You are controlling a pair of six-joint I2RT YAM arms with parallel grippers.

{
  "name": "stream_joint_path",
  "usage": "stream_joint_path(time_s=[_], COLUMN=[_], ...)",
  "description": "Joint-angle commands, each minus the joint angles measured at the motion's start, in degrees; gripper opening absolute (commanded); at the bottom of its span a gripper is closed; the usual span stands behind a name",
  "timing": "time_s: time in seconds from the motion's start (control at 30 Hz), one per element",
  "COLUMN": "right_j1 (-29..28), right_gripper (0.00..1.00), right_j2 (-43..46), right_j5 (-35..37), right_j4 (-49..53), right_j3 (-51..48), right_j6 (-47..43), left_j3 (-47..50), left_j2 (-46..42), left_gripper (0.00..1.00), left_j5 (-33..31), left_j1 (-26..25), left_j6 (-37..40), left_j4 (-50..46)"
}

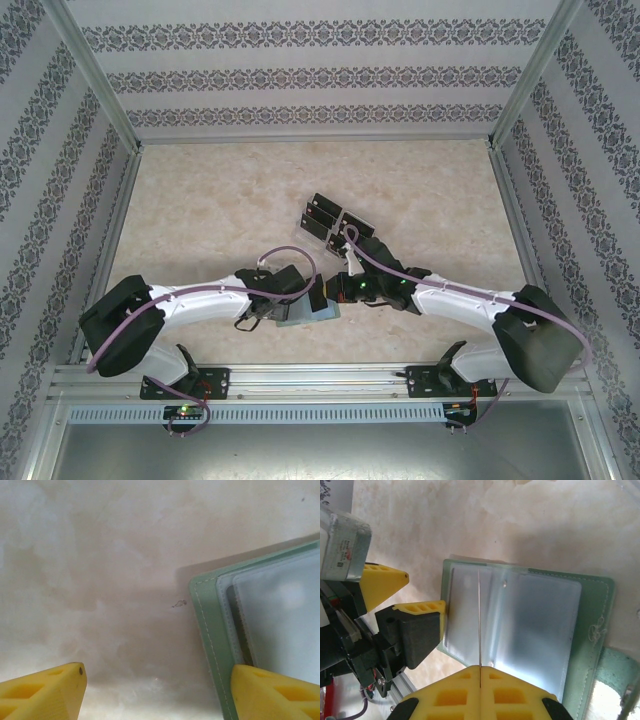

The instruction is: Put the credit cards into the card holder

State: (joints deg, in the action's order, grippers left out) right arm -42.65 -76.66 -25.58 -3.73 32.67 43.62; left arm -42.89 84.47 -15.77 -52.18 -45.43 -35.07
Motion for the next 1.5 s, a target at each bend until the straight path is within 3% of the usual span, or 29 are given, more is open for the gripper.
stream_joint_path(time_s=[0.0, 0.3, 0.73, 1.47], right_j1=[-0.7, -0.5, -0.5, -0.5], right_gripper=[0.0, 0.0, 0.0, 0.0], right_j2=[-1.1, -0.5, -0.7, -5.2], right_j5=[-1.3, -1.2, -1.6, -3.9], right_j4=[-4.1, -4.4, -5.7, -12.1], right_j3=[-1.3, -2.2, -3.1, -3.8], right_j6=[1.1, 1.2, 1.5, 3.7], left_j3=[0.7, -2.5, -2.5, 0.4], left_j2=[-0.9, -4.7, 2.0, 1.4], left_gripper=[0.76, 0.77, 0.77, 0.76], left_j5=[-1.9, -1.7, -0.8, -1.6], left_j1=[-0.9, -1.4, -1.8, -1.9], left_j6=[-1.2, -0.3, -0.8, -2.8], left_j4=[-2.7, -3.3, -0.9, -2.1])
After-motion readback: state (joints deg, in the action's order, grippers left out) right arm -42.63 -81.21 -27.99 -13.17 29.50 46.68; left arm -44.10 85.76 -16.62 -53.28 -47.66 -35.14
